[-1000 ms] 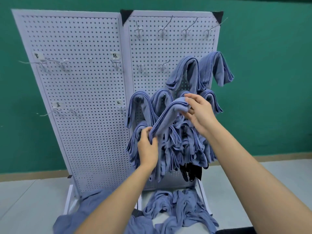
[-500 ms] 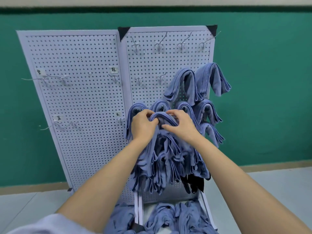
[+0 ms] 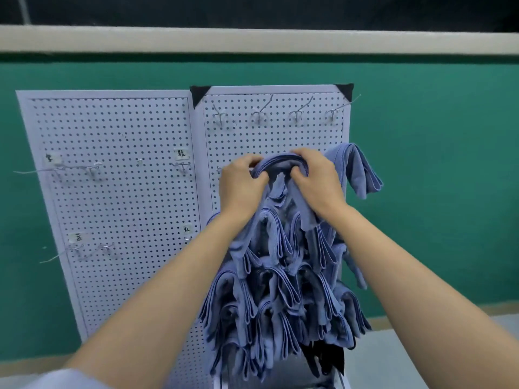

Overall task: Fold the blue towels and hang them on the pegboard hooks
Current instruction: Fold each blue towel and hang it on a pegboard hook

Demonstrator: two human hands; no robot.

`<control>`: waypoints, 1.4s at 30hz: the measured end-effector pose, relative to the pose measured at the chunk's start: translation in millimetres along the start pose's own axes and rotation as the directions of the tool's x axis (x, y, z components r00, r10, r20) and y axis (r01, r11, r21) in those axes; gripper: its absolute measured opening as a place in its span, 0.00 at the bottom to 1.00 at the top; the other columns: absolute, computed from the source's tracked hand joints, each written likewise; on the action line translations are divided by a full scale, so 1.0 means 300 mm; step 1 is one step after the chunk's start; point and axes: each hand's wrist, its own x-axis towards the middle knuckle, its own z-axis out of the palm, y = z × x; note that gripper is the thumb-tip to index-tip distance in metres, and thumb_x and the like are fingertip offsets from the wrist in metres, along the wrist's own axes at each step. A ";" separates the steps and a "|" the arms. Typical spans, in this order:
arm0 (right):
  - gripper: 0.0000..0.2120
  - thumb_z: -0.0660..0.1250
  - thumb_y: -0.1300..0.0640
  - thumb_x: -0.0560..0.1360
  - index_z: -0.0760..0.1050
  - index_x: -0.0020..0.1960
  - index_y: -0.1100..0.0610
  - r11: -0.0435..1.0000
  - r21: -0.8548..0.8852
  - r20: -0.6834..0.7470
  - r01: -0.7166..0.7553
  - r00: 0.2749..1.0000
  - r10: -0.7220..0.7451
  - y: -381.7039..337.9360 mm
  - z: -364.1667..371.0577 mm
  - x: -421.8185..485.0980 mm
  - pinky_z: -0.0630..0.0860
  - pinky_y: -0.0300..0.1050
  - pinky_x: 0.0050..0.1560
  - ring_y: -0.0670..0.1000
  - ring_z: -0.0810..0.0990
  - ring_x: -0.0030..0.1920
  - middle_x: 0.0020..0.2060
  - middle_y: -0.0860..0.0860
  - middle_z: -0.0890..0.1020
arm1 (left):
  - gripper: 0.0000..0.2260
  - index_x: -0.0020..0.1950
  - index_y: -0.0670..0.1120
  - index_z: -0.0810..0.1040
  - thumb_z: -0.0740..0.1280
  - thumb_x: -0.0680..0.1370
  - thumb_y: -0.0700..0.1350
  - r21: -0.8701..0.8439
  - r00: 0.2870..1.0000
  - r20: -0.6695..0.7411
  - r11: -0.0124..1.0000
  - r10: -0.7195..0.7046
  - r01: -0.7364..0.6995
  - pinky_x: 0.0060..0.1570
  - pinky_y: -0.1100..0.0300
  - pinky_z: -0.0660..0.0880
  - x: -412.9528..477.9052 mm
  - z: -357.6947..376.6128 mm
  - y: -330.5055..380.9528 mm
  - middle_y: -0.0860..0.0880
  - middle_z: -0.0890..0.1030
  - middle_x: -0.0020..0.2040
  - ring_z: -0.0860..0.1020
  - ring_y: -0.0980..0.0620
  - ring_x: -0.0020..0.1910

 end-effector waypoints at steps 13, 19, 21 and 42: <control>0.11 0.58 0.63 0.77 0.73 0.57 0.62 0.975 -0.136 0.089 -0.176 0.978 0.189 0.021 0.121 0.301 0.67 0.47 0.41 0.58 0.75 0.48 0.50 0.58 0.78 | 0.11 0.47 0.48 0.82 0.63 0.72 0.37 0.122 0.998 -0.039 0.991 -0.043 0.048 0.38 0.52 0.76 0.309 0.101 -0.063 0.48 0.83 0.42 0.79 0.45 0.42; 0.11 0.58 0.65 0.76 0.74 0.56 0.63 0.945 -0.208 0.181 -0.253 0.939 0.292 0.081 0.205 0.281 0.65 0.45 0.41 0.58 0.73 0.46 0.49 0.59 0.78 | 0.11 0.49 0.48 0.82 0.62 0.73 0.38 0.159 0.992 0.013 0.980 -0.123 0.119 0.35 0.56 0.72 0.291 0.178 -0.161 0.49 0.82 0.43 0.77 0.47 0.41; 0.11 0.58 0.65 0.76 0.74 0.57 0.62 0.948 -0.207 0.177 -0.243 0.943 0.280 0.108 0.232 0.251 0.66 0.46 0.41 0.60 0.75 0.50 0.49 0.60 0.80 | 0.09 0.50 0.48 0.81 0.63 0.74 0.38 0.145 0.993 0.009 0.983 -0.118 0.115 0.37 0.56 0.73 0.265 0.199 -0.193 0.49 0.82 0.44 0.78 0.47 0.42; 0.09 0.58 0.57 0.80 0.60 0.45 0.57 0.937 -0.213 0.153 -0.279 0.937 0.314 0.172 0.291 0.012 0.61 0.46 0.31 0.55 0.67 0.35 0.31 0.48 0.65 | 0.17 0.69 0.42 0.64 0.59 0.80 0.38 -0.149 0.924 0.195 0.921 -0.330 0.360 0.61 0.49 0.72 0.062 0.307 -0.298 0.43 0.74 0.64 0.74 0.44 0.61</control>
